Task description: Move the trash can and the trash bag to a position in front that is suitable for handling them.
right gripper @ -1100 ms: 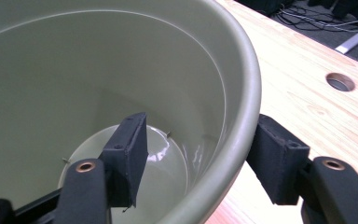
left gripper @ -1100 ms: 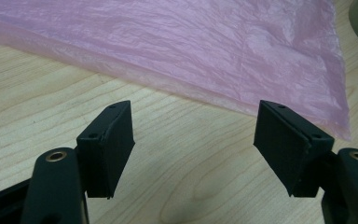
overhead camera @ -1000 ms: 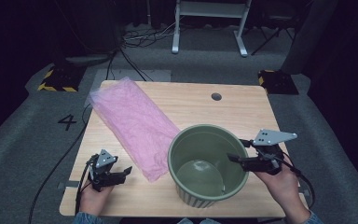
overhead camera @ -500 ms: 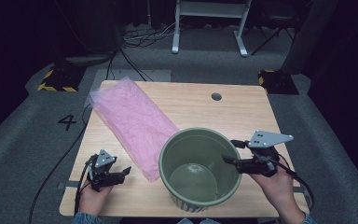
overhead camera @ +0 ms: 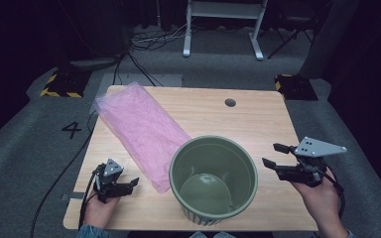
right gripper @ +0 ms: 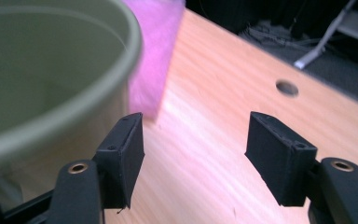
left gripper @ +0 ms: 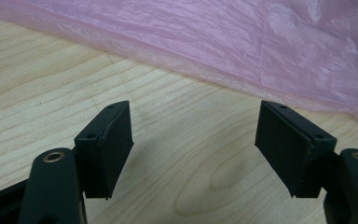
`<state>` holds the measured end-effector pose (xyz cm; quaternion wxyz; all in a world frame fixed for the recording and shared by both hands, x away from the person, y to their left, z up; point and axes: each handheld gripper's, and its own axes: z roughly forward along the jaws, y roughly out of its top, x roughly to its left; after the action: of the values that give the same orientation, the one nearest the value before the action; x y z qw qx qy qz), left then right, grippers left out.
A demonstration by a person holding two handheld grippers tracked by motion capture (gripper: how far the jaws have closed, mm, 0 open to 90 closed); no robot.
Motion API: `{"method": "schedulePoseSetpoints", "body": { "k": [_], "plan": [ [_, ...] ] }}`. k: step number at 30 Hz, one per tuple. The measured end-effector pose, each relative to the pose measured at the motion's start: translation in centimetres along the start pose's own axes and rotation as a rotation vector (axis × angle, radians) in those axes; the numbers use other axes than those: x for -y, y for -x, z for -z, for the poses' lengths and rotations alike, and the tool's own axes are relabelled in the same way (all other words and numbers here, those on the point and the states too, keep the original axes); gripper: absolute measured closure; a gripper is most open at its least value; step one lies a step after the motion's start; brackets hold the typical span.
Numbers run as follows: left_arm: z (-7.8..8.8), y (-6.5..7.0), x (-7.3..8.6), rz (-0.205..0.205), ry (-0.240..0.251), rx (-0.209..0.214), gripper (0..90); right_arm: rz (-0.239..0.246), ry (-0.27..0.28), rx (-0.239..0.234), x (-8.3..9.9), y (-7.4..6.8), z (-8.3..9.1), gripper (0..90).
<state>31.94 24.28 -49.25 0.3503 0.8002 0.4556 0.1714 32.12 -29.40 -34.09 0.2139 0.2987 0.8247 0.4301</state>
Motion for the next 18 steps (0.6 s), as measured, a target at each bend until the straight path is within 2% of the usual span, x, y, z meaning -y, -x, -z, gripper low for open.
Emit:
{"method": "schedulePoseSetpoints", "body": {
  "k": [7,11,15,18],
  "plan": [
    [-0.2,0.2,0.1,0.013,-0.021,-0.001,25.1,-0.097,-0.068,0.016,4.7,1.6,-0.6,34.0],
    [-0.5,0.4,-0.1,0.018,-0.032,-0.003,24.5,-0.121,-0.112,0.037,7.2,2.0,-1.7,33.8],
    [-0.9,0.2,-0.4,0.009,-0.040,-0.020,24.4,-0.135,-0.188,0.053,10.1,2.3,-3.5,33.4],
    [-1.2,-0.1,-0.5,0.008,-0.047,-0.032,24.7,-0.144,-0.224,0.063,11.6,2.4,-4.7,33.5]
  ]
}}
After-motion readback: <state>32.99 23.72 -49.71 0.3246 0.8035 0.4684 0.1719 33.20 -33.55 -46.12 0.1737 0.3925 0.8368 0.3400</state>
